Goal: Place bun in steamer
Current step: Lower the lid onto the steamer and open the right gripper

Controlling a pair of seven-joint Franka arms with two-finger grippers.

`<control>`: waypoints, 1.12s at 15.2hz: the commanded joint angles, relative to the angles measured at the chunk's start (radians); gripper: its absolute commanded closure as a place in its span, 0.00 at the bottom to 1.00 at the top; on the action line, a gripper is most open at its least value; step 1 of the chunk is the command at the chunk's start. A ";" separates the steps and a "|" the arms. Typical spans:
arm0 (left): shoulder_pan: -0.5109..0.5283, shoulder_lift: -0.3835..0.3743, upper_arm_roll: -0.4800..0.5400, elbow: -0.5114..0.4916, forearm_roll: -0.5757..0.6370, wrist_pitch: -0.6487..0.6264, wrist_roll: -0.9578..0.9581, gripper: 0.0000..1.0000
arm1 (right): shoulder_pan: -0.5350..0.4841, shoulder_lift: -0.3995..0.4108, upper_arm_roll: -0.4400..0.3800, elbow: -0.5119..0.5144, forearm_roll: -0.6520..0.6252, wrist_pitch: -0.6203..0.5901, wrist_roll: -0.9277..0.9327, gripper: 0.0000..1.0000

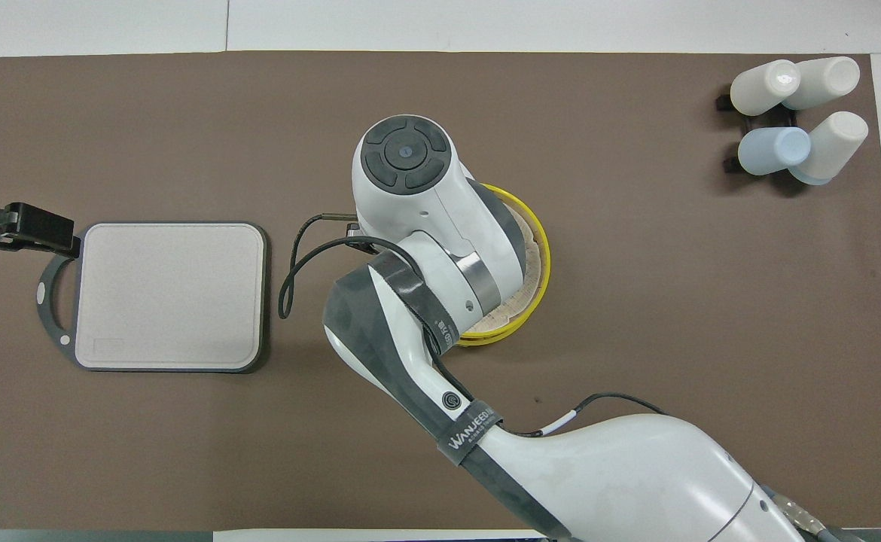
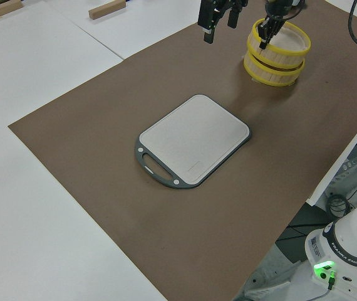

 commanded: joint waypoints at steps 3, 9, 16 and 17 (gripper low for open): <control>-0.001 -0.036 0.007 -0.052 -0.020 0.042 0.015 0.00 | -0.001 -0.026 -0.003 -0.064 0.018 0.050 0.011 1.00; 0.002 -0.034 0.007 -0.046 -0.019 0.040 0.016 0.00 | 0.001 -0.035 -0.001 -0.084 0.021 0.050 0.019 1.00; 0.002 -0.034 0.006 -0.046 -0.014 0.043 0.015 0.00 | 0.018 -0.049 0.001 -0.115 0.021 0.062 0.031 1.00; 0.002 -0.034 0.006 -0.046 -0.014 0.043 0.015 0.00 | 0.018 -0.053 0.001 -0.132 0.021 0.076 0.031 1.00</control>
